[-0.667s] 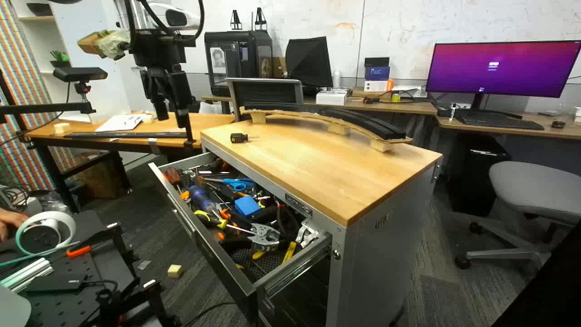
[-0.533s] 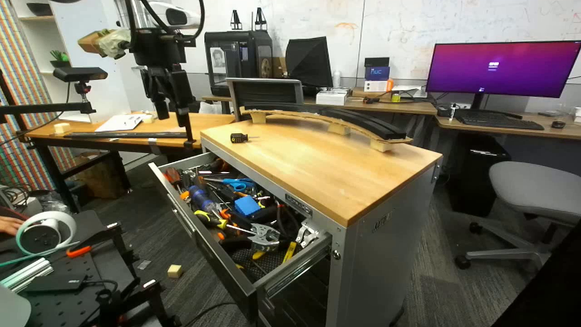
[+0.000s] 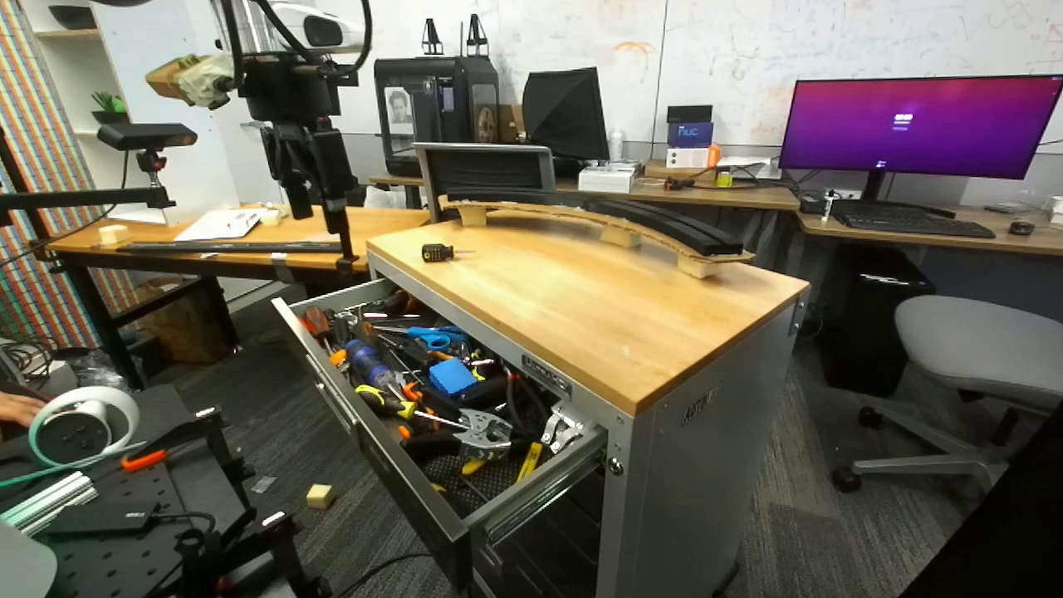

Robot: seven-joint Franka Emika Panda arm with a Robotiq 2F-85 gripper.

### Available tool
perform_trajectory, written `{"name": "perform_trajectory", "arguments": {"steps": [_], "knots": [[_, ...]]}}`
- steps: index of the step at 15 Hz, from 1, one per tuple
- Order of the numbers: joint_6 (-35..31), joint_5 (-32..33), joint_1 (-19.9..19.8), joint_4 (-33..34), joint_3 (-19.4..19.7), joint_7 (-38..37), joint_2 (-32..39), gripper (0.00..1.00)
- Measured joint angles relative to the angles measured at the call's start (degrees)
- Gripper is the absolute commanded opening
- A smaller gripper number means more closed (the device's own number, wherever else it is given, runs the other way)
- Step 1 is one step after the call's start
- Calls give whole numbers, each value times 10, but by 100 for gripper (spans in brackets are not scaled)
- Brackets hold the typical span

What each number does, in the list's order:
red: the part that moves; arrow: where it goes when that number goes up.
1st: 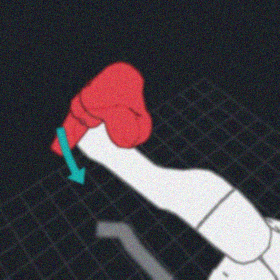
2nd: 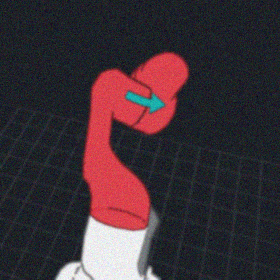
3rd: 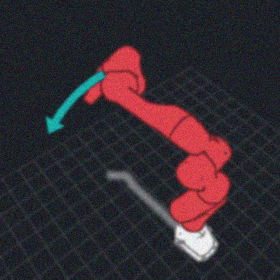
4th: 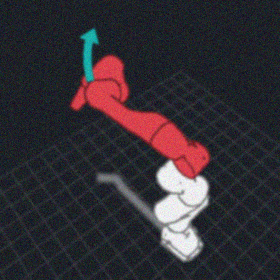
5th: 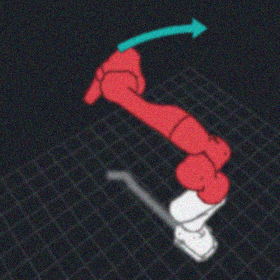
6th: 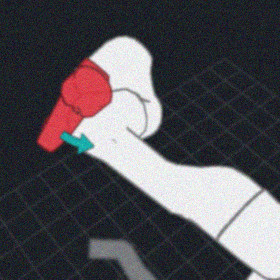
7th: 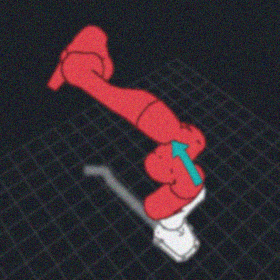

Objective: Put the screwdriver in the drawer then close it

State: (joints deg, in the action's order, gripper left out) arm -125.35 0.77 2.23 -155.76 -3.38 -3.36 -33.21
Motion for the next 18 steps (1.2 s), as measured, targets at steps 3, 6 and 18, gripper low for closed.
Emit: {"name": "perform_trajectory", "arguments": {"steps": [3,6,18], "knots": [[-40,-6,-13,5,4,-45,35,100],[-87,-22,-5,41,-13,-72,129,100],[-183,22,79,297,-74,-190,452,100]]}}
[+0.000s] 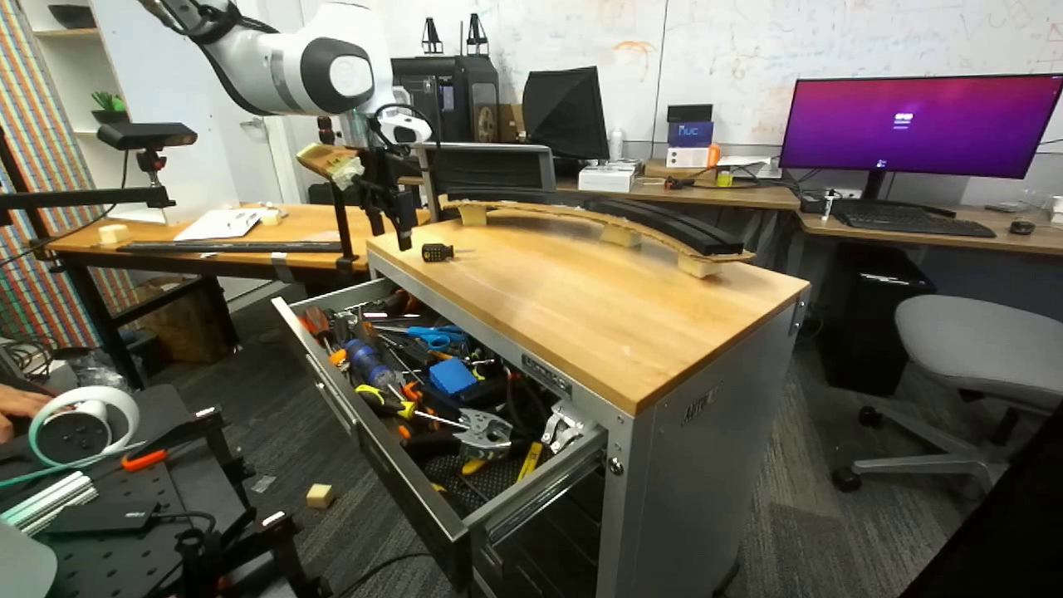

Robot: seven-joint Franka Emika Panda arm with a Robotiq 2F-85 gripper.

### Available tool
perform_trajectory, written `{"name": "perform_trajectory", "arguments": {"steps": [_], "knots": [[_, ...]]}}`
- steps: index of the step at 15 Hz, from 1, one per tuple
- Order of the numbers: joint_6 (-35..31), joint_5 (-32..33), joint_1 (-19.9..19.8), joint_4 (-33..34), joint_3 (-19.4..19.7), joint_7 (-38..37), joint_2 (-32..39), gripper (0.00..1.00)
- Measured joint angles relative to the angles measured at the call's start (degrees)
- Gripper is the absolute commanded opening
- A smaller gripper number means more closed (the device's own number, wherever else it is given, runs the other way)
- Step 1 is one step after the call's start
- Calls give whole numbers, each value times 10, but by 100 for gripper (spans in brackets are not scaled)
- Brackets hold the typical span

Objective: Put the screwdriver in the drawer then close it

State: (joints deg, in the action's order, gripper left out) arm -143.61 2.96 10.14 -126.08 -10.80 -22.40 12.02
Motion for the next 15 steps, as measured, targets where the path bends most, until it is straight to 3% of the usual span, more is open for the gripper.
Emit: {"name": "perform_trajectory", "arguments": {"steps": [3,6,7,8,11,15], "knots": [[-29,17,20,50,16,-22,55,100],[-53,67,54,92,58,-74,98,100],[-57,83,67,102,75,-94,108,75],[-60,97,78,111,91,-112,115,74],[-60,118,99,126,121,-147,128,51],[-60,118,101,128,129,-162,133,20]]}}
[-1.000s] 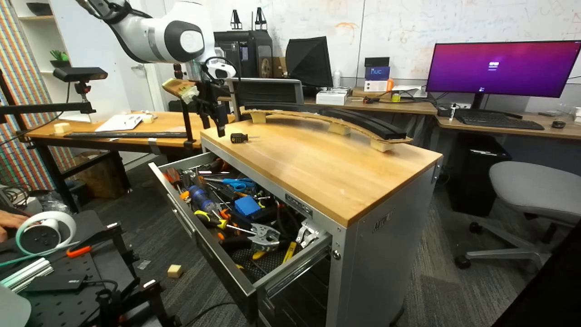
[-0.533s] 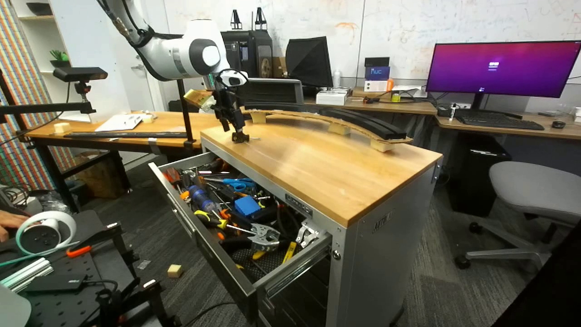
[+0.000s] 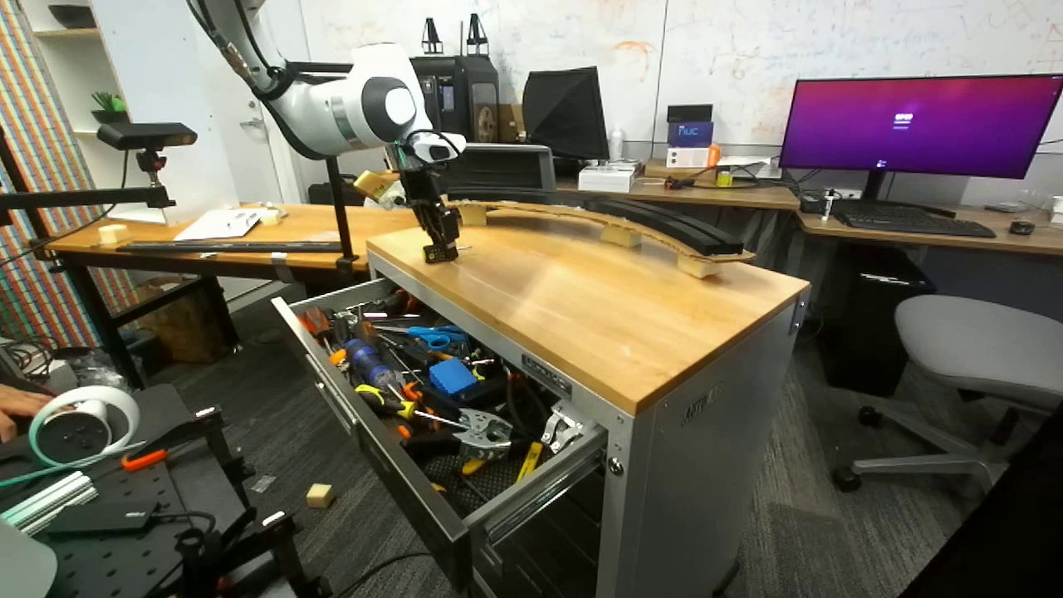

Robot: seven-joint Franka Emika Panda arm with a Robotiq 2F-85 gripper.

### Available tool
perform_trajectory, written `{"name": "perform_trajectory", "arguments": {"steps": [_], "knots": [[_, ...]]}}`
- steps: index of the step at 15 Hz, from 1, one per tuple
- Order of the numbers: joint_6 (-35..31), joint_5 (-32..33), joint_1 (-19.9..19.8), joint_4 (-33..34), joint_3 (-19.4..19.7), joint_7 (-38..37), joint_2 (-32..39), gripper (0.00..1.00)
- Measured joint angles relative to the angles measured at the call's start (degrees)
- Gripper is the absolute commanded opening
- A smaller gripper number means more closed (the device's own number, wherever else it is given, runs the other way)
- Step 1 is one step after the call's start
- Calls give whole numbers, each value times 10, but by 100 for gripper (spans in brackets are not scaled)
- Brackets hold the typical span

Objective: Put the screwdriver in the drawer then close it

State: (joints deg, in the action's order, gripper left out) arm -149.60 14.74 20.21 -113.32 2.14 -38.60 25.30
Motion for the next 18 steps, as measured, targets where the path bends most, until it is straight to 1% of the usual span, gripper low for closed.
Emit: {"name": "perform_trajectory", "arguments": {"steps": [1,2,3,5,9,14,15,16,18], "knots": [[0,0,0,0,2,-2,0,12],[0,0,0,1,4,-4,0,10],[0,0,0,1,5,-5,0,13],[11,-1,-1,2,1,8,-2,14],[74,-26,-17,-15,-34,104,-25,14],[109,-50,-32,-71,-77,222,-60,14],[114,-52,-34,-83,-85,243,-60,11],[121,-53,-34,-95,-93,266,-59,16],[135,-55,-37,-113,-107,315,-57,15]]}}
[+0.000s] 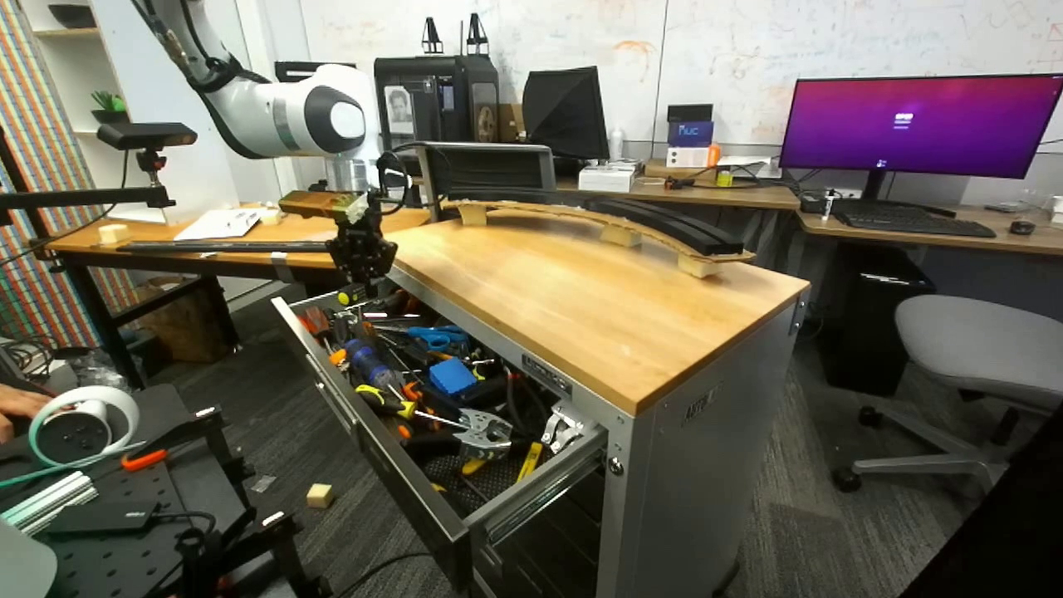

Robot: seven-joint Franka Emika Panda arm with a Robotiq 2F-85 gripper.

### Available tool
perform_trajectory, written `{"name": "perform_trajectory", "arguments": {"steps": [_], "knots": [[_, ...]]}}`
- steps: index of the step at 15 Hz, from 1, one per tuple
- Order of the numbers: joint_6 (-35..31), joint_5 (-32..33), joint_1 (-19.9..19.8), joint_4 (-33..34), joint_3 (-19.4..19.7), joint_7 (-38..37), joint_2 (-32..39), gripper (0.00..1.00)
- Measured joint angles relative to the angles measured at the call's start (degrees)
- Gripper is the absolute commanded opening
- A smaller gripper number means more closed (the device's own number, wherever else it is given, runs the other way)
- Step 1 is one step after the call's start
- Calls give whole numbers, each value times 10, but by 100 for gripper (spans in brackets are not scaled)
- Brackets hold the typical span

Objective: Put the screwdriver in the drawer then close it

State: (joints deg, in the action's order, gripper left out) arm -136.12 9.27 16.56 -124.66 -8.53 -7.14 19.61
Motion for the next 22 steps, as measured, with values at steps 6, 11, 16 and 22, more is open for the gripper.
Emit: {"name": "perform_trajectory", "arguments": {"steps": [6,11,16,22], "knots": [[78,14,-12,-2,-14,160,7,16],[101,71,-14,19,-14,212,16,54],[75,90,-14,40,-11,189,33,91],[59,77,-26,14,16,66,19,100]]}}
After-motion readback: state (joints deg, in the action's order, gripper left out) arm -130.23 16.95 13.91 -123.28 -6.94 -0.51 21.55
